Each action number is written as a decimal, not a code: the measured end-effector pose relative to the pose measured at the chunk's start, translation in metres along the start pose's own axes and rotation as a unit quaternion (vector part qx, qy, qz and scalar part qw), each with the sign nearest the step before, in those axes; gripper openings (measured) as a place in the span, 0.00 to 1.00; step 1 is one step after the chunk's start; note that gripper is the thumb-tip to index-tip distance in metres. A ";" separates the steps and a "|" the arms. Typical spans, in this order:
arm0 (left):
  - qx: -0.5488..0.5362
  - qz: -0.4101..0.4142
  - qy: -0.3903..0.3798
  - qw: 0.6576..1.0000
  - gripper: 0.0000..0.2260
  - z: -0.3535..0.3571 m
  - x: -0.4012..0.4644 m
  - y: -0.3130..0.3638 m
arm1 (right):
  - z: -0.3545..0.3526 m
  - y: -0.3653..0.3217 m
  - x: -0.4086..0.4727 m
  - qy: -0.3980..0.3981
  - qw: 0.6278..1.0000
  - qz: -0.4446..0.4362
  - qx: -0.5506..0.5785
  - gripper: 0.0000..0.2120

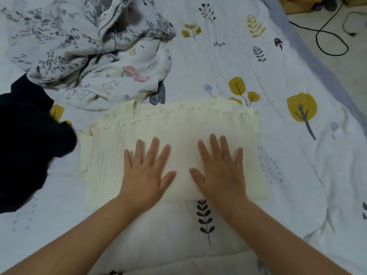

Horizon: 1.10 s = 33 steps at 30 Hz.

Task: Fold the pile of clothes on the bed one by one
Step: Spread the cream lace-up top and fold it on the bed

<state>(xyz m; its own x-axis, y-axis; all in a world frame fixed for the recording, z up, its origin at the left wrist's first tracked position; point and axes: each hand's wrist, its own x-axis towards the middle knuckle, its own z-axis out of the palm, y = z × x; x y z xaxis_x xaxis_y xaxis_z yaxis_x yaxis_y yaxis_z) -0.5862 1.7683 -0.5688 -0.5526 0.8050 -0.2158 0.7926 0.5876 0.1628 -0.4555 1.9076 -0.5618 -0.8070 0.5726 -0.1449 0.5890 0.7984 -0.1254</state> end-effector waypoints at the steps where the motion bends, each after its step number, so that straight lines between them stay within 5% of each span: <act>1: 0.002 0.004 -0.013 1.000 0.33 0.008 -0.006 -0.003 | 0.009 0.002 -0.007 -0.021 1.000 -0.002 -0.002 0.32; 10: 0.029 -0.038 -0.059 0.997 0.34 0.013 -0.003 -0.003 | 0.005 0.013 -0.003 -0.103 0.994 -0.004 0.023 0.40; 13: -0.001 -0.029 -0.068 0.997 0.38 -0.003 -0.006 -0.001 | -0.017 0.019 -0.013 0.085 0.990 0.091 0.070 0.26; 14: -0.014 -0.014 -0.059 0.998 0.37 -0.006 -0.008 0.001 | -0.025 0.023 -0.017 0.101 0.977 0.163 0.098 0.25; 18: -0.047 0.042 -0.073 0.995 0.37 -0.009 -0.013 0.013 | -0.040 0.045 -0.024 -0.057 0.878 0.365 0.305 0.28; 23: -0.041 0.026 -0.109 0.993 0.39 -0.005 -0.012 0.020 | -0.052 0.052 -0.018 -0.115 0.808 0.394 0.422 0.19; 26: -0.080 0.008 -0.126 0.989 0.27 -0.013 -0.011 0.019 | -0.075 0.045 -0.016 -0.107 0.753 0.380 0.526 0.10; 30: -0.230 -0.043 -0.088 0.968 0.21 -0.035 -0.014 0.013 | -0.106 0.006 -0.013 -0.053 0.823 0.261 0.501 0.08; 33: -0.396 -0.111 -0.015 0.911 0.17 -0.065 -0.011 0.002 | -0.129 -0.044 -0.009 0.009 0.914 0.148 0.378 0.07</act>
<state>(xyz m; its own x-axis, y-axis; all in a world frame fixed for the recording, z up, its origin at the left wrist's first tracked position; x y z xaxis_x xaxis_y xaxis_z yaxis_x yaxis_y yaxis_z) -0.5955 1.7656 -0.5037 -0.6601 0.6639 -0.3515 0.2207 0.6187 0.7540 -0.4800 1.8910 -0.4286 -0.6046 0.7508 -0.2661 0.6371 0.2553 -0.7273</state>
